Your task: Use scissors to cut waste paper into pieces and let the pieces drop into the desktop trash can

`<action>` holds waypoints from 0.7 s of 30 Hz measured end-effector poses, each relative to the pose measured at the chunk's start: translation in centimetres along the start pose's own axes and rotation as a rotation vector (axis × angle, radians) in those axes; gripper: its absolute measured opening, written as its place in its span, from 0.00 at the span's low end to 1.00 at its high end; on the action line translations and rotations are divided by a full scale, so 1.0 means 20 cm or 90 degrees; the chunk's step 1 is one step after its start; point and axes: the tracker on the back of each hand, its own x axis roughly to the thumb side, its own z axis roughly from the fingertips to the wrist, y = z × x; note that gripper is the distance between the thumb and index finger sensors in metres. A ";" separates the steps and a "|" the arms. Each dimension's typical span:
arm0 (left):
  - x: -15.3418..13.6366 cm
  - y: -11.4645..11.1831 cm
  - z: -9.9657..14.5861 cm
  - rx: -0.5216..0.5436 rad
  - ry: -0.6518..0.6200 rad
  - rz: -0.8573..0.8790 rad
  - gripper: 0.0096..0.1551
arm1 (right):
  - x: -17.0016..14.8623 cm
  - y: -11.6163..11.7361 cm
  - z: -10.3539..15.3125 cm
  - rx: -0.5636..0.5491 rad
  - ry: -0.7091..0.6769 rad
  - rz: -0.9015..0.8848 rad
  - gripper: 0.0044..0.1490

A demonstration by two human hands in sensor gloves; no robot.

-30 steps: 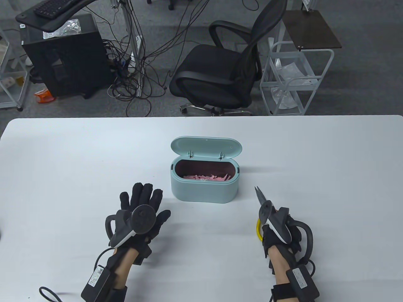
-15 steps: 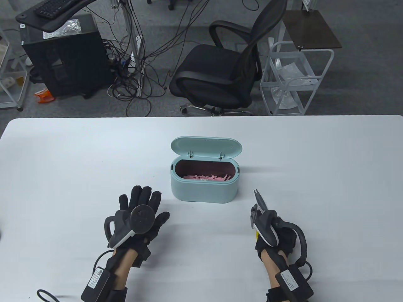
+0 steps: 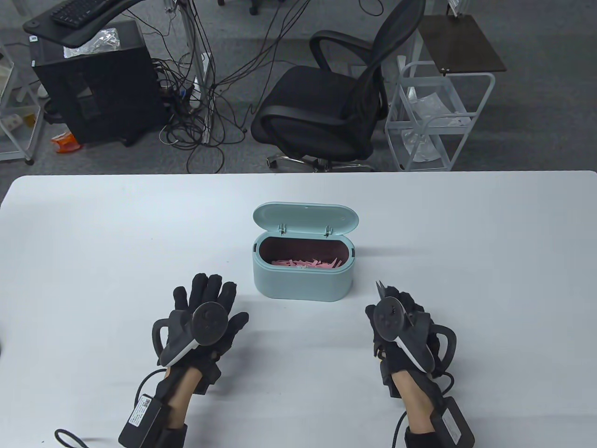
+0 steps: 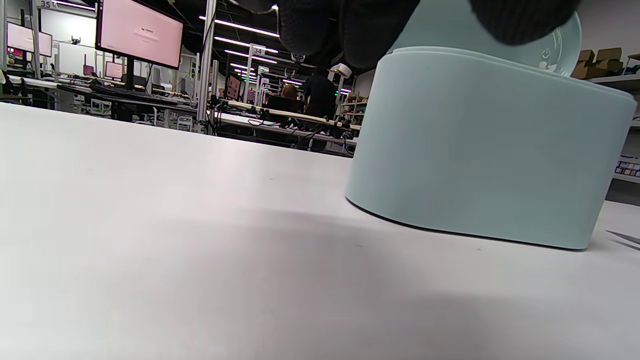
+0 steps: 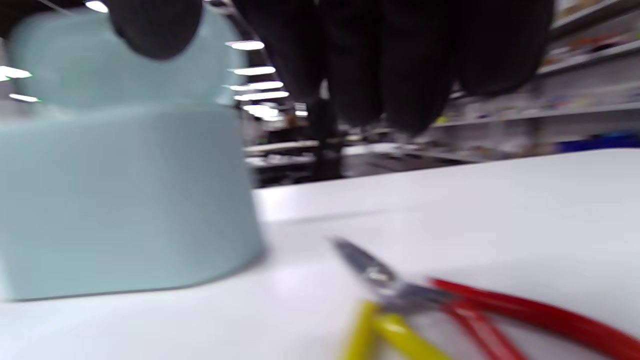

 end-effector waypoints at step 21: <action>0.00 -0.03 -0.01 -0.020 -0.003 -0.012 0.47 | 0.74 -0.11 -0.59 -0.069 -0.109 0.176 0.54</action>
